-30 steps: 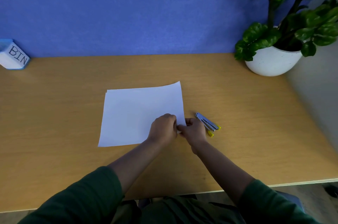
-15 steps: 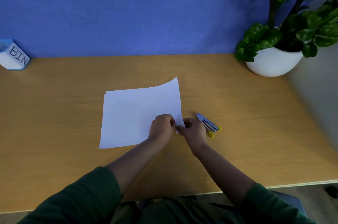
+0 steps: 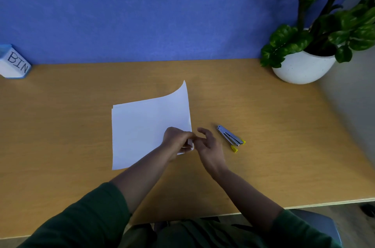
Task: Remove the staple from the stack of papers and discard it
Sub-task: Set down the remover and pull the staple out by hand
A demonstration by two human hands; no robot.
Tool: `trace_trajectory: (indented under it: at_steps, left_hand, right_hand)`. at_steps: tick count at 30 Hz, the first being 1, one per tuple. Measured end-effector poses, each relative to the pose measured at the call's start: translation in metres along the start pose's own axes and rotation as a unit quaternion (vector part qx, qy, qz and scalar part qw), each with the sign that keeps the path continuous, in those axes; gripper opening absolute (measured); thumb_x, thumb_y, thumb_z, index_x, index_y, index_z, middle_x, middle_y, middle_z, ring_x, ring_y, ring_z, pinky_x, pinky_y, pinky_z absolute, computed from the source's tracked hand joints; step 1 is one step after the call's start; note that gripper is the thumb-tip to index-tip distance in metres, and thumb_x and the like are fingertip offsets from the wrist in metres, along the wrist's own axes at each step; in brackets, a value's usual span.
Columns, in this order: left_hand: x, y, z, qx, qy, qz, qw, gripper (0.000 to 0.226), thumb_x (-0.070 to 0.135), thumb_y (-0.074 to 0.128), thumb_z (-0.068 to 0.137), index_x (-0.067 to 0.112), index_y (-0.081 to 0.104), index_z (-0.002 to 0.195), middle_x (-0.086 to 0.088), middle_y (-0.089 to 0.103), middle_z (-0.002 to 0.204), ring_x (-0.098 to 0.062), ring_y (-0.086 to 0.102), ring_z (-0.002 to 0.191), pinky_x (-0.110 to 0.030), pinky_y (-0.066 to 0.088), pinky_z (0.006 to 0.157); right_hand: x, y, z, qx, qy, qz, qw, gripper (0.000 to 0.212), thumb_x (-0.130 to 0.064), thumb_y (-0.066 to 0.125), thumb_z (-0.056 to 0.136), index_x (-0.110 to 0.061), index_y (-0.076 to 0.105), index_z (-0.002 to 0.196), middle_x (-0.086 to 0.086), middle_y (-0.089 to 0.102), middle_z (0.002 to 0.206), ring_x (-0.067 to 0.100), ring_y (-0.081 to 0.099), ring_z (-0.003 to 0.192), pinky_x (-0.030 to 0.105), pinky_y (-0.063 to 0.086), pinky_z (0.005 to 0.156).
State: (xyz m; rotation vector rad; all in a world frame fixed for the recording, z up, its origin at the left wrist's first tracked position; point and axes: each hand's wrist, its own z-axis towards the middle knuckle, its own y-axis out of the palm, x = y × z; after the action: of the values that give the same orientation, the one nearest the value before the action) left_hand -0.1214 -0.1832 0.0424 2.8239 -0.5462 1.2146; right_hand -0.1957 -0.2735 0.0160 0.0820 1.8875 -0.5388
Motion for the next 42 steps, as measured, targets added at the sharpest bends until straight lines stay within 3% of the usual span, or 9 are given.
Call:
trace_trajectory:
  at_steps: [3, 7, 12, 17, 21, 29, 36, 39, 42]
  left_hand:
    - [0.001, 0.0, 0.0, 0.009, -0.029, -0.002, 1.0, 0.017, 0.0, 0.07, 0.078, -0.005, 0.063, 0.093, -0.021, 0.066, 0.091, -0.029, 0.068, 0.074, -0.033, 0.059, 0.066]
    - [0.0, 0.001, 0.0, -0.011, -0.049, -0.021, 0.999, 0.035, -0.003, 0.064, 0.082, -0.005, 0.053, 0.115, -0.021, 0.06, 0.113, -0.033, 0.067, 0.086, -0.034, 0.059, 0.067]
    - [-0.004, 0.0, 0.003, -0.036, -0.051, -0.06, 0.996, 0.034, -0.002, 0.06, 0.086, -0.007, 0.053, 0.119, -0.021, 0.059, 0.114, -0.029, 0.066, 0.082, -0.034, 0.059, 0.065]
    - [-0.008, -0.002, 0.003, -0.039, -0.034, -0.092, 0.994, 0.037, -0.002, 0.06, 0.086, -0.01, 0.053, 0.121, -0.023, 0.059, 0.116, -0.033, 0.064, 0.092, -0.036, 0.058, 0.069]
    - [-0.006, -0.006, 0.003, -0.061, -0.019, -0.083, 0.994, 0.034, -0.003, 0.06, 0.086, -0.01, 0.053, 0.119, -0.02, 0.06, 0.11, -0.028, 0.065, 0.086, -0.032, 0.059, 0.065]
    - [-0.002, -0.018, 0.003, -0.136, 0.024, -0.058, 0.989, 0.021, -0.004, 0.06, 0.085, -0.007, 0.062, 0.105, -0.015, 0.067, 0.093, -0.024, 0.067, 0.082, -0.032, 0.061, 0.071]
    - [0.001, -0.027, 0.004, -0.166, 0.053, -0.086, 0.981, 0.01, 0.001, 0.06, 0.087, -0.001, 0.067, 0.093, -0.013, 0.071, 0.089, -0.02, 0.071, 0.075, -0.027, 0.06, 0.068]
    - [0.004, -0.026, 0.001, -0.147, 0.08, -0.046, 0.985, 0.009, 0.006, 0.062, 0.086, 0.003, 0.068, 0.093, -0.012, 0.069, 0.092, -0.02, 0.069, 0.077, -0.026, 0.059, 0.064]
    - [0.007, -0.022, -0.003, -0.062, 0.197, 0.194, 0.959, 0.016, 0.017, 0.064, 0.087, 0.002, 0.067, 0.094, -0.013, 0.067, 0.091, -0.025, 0.066, 0.083, -0.029, 0.058, 0.068]
  right_hand:
    - [0.004, 0.0, 0.003, 0.024, 0.006, -0.019, 1.0, 0.034, -0.007, 0.054, 0.089, -0.015, 0.052, 0.122, 0.002, 0.074, 0.101, 0.01, 0.065, 0.092, 0.024, 0.05, 0.079]
    - [0.004, 0.0, 0.009, 0.063, 0.01, -0.021, 0.998, 0.032, -0.012, 0.07, 0.08, -0.016, 0.056, 0.108, -0.006, 0.073, 0.083, 0.001, 0.064, 0.076, 0.006, 0.039, 0.059]
    - [0.0, -0.002, 0.017, 0.081, 0.033, -0.018, 0.996, 0.033, -0.012, 0.075, 0.074, -0.017, 0.056, 0.101, -0.006, 0.068, 0.074, -0.003, 0.059, 0.066, 0.011, 0.038, 0.054]
    - [-0.004, -0.006, 0.025, 0.074, 0.066, -0.001, 0.995, 0.03, -0.013, 0.075, 0.071, -0.017, 0.057, 0.093, -0.009, 0.065, 0.07, 0.001, 0.06, 0.066, 0.018, 0.043, 0.055]
    - [-0.004, -0.012, 0.028, 0.032, 0.079, 0.044, 0.995, 0.026, -0.009, 0.075, 0.072, -0.015, 0.059, 0.091, -0.005, 0.066, 0.074, 0.014, 0.065, 0.075, 0.032, 0.057, 0.072]
    - [-0.01, -0.017, 0.023, -0.003, 0.047, 0.126, 0.991, 0.022, -0.004, 0.073, 0.075, -0.019, 0.06, 0.084, 0.0, 0.068, 0.079, 0.009, 0.065, 0.076, 0.019, 0.055, 0.065]
    - [-0.019, -0.016, 0.019, 0.018, -0.01, 0.106, 0.994, 0.018, -0.003, 0.072, 0.077, -0.018, 0.064, 0.085, -0.001, 0.067, 0.079, 0.014, 0.066, 0.08, 0.033, 0.058, 0.078]
    - [-0.022, -0.015, 0.018, 0.017, -0.029, 0.059, 0.998, 0.019, -0.008, 0.072, 0.078, -0.015, 0.066, 0.096, -0.005, 0.068, 0.087, 0.009, 0.065, 0.084, 0.032, 0.056, 0.081]
    - [-0.026, -0.02, 0.019, 0.005, -0.126, -0.068, 0.99, 0.054, -0.013, 0.072, 0.078, -0.018, 0.052, 0.128, -0.001, 0.053, 0.131, 0.015, 0.051, 0.12, 0.026, 0.046, 0.094]
